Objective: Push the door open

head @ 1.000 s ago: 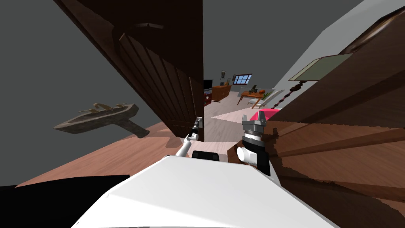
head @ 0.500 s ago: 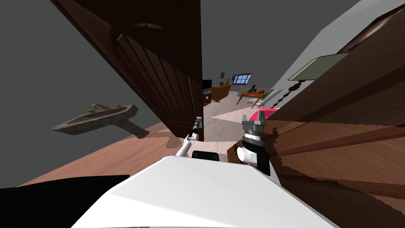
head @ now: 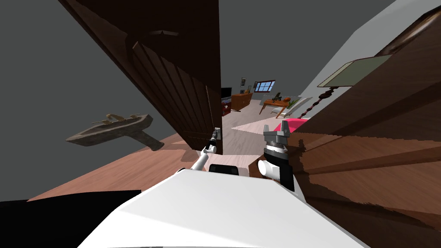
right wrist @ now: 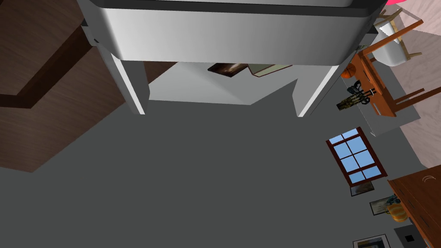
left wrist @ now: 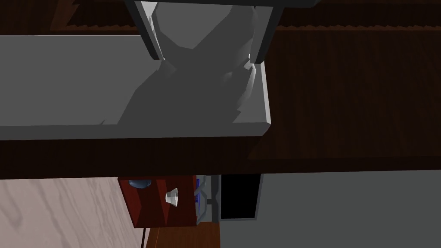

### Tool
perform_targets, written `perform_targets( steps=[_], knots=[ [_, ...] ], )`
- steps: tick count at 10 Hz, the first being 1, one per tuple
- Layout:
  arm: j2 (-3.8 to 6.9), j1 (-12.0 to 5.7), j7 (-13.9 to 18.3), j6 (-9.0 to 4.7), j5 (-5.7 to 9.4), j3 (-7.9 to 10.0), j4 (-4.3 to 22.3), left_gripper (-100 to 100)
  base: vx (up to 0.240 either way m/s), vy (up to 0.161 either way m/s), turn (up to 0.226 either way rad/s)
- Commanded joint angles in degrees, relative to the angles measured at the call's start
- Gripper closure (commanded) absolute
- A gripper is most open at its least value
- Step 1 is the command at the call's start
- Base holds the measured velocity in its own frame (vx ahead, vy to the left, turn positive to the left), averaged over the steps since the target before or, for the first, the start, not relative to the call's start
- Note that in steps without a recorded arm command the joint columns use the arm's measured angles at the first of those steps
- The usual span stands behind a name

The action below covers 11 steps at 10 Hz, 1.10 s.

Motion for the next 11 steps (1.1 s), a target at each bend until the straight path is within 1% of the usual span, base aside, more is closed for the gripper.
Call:
perform_targets(
  steps=[1, 4, 5, 7, 10, 11],
  knots=[
    [1.25, -0.36, -1.3, -0.66, 1.63, 0.00, -0.4, 100, 0.093, 0.001, 0.068],
    [2.19, -0.85, -3.4, -1.32, 4.64, -1.56, 0.0, 100, 0.097, 0.028, 0.119],
    [2.50, -0.33, -4.4, -1.20, 5.71, -2.66, -0.7, -100, 0.023, 0.034, 0.100],
    [3.02, 0.28, -6.6, -1.46, 8.18, -4.60, -1.5, -100, -0.063, 0.014, 0.070],
    [3.37, 1.52, -10.9, -2.00, 13.20, -8.57, -3.2, -100, -0.080, 0.024, 0.099],
    [3.37, 1.52, -11.1, -2.00, 13.20, -8.57, -3.2, -100, -0.055, 0.019, 0.024]
  ],
)
